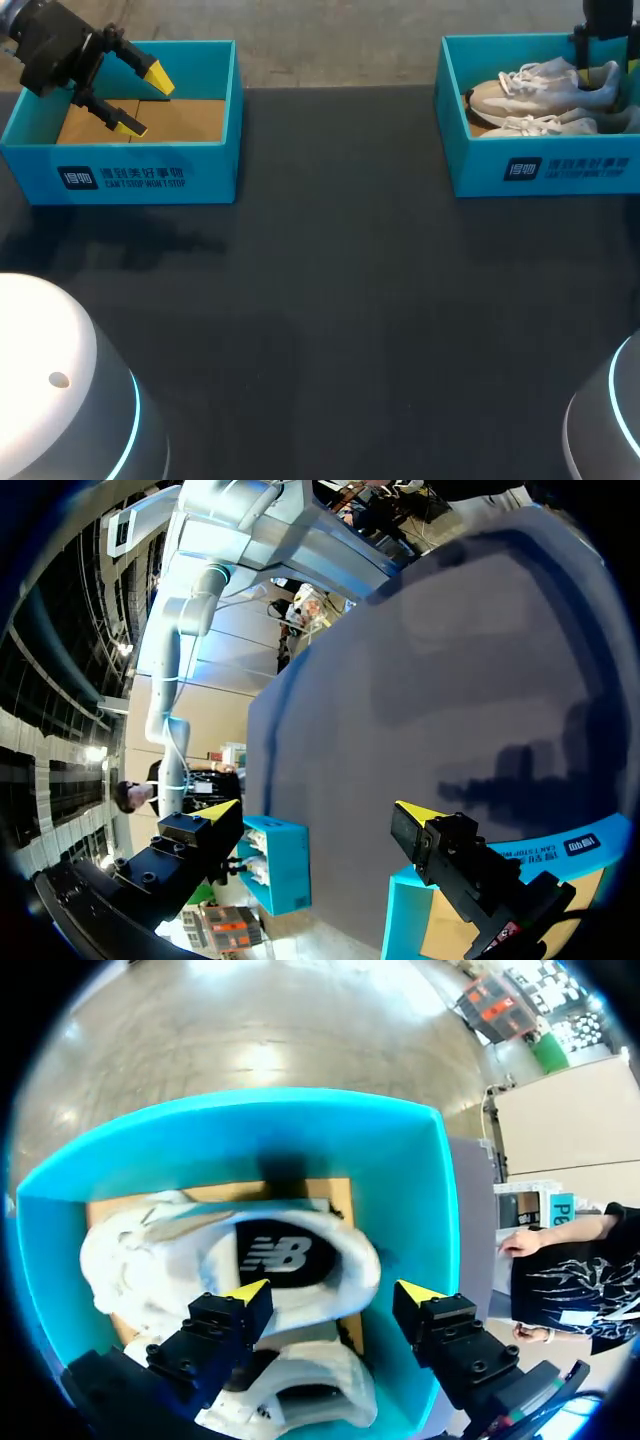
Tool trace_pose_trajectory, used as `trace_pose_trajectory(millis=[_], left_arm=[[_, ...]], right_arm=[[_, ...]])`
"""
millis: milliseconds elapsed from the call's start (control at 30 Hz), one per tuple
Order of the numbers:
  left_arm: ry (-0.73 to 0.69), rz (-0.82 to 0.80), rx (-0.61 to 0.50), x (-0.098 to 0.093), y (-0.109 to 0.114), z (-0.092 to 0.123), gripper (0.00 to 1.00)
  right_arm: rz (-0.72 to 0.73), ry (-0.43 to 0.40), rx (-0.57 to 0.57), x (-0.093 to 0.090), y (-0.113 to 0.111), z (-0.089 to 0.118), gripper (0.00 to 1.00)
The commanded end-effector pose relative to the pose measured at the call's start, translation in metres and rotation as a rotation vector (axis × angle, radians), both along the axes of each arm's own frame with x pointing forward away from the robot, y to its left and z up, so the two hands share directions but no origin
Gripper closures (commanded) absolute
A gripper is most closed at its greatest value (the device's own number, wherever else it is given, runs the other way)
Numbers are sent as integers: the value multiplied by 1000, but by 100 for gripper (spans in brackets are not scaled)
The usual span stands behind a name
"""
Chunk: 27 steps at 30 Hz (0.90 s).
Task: Take the shoe out of the shoebox, open the shoe tongue, remove and reinsert the insole, then place the shoe into the shoebox
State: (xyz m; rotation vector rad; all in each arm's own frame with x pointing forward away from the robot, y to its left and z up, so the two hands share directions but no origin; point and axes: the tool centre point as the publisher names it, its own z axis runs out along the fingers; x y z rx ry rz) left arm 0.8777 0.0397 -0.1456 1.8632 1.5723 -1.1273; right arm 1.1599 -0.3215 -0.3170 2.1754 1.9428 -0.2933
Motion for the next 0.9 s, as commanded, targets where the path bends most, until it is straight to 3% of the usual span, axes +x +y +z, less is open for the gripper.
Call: trace_pose_trajectory(millis=[33,133,267,433,733,800,900], left_arm=[[-1,-1,3,0,0,0,0],[-1,-1,3,0,0,0,0],[159,250,47,21,-23,13,0],[315,481,124,30,-34,16,0],[615,1059,133,53,-31,18,0],[619,1228,104,58,-27,18,0],[619,1228,104,58,-27,18,0]], right_arm=[[18,-42,13,-24,9,17,25],[21,-48,29,-32,15,25,21],[38,-42,38,-42,25,30,15],[50,-46,52,-53,34,40,15],[75,-48,77,-77,46,56,14],[78,-51,77,-82,49,59,12],[84,-47,81,-87,53,59,11]])
